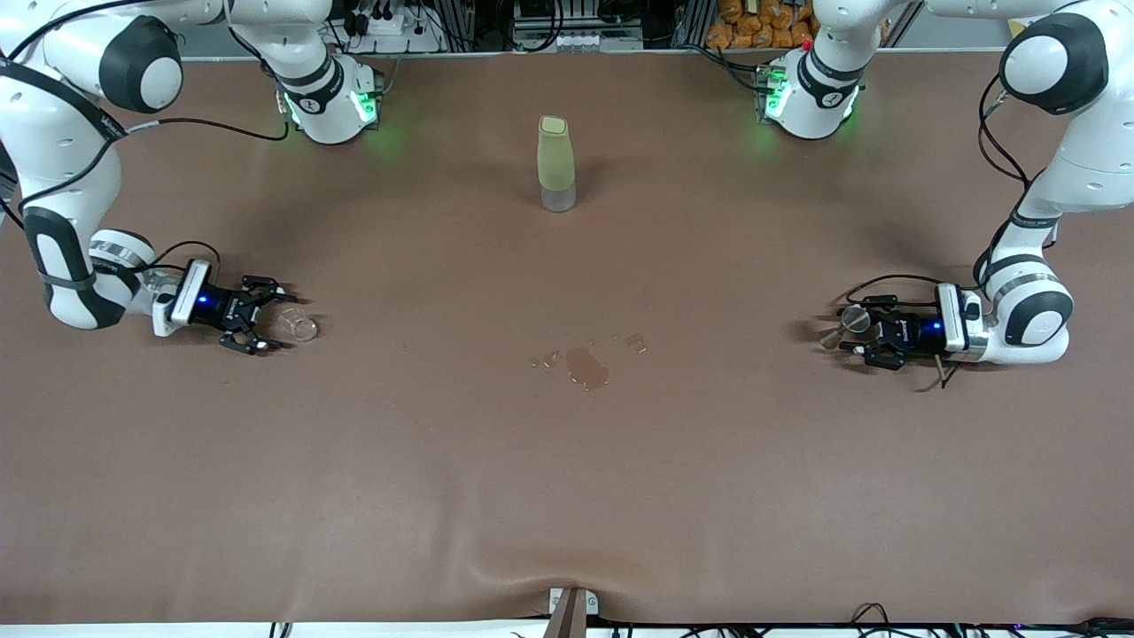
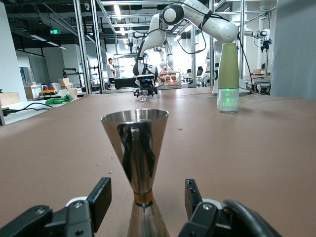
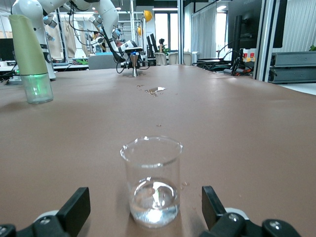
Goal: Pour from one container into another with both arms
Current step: 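Close the right gripper on the glass while the left gripper grasps the jigger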
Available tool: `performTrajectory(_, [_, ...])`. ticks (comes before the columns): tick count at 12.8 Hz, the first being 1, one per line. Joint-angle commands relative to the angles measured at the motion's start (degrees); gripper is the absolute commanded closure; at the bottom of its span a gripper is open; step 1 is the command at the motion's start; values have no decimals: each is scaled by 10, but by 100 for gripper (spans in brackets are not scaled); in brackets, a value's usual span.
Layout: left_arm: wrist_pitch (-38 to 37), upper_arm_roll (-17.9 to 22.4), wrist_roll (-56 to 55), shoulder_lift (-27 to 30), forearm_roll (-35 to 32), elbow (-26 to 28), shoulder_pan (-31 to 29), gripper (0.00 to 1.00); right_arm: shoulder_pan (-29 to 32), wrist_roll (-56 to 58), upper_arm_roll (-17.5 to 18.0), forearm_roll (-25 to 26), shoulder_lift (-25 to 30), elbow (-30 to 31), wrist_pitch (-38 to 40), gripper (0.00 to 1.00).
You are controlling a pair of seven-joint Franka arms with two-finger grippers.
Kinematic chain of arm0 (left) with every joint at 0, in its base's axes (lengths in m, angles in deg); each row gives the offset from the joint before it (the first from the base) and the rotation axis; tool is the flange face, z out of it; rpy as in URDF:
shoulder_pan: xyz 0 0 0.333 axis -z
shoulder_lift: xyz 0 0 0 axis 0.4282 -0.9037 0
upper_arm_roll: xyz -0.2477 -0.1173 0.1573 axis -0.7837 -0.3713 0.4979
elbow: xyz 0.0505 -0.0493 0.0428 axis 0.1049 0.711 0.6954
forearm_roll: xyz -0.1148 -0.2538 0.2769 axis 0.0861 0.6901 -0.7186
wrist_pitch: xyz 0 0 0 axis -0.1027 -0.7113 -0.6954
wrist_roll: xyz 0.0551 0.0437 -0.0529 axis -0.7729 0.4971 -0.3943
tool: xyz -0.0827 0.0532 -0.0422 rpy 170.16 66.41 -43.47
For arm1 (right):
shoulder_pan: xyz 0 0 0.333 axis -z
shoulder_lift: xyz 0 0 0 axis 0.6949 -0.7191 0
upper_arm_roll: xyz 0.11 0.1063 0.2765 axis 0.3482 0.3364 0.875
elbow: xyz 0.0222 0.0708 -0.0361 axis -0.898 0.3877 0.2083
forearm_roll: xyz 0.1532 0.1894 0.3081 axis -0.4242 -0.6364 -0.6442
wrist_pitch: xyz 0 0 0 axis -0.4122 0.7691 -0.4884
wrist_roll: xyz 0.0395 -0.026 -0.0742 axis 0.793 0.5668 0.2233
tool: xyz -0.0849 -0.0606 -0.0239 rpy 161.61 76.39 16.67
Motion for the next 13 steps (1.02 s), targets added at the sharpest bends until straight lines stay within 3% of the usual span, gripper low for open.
performTrajectory(1, [2,2,14,-9,12,-6,2,37,-2,215,1,-27,-19,7,10,0])
performTrajectory(13, [5,2,19,-13,11,-5,2,64,-10,233,35,-68,-38,10,6,0])
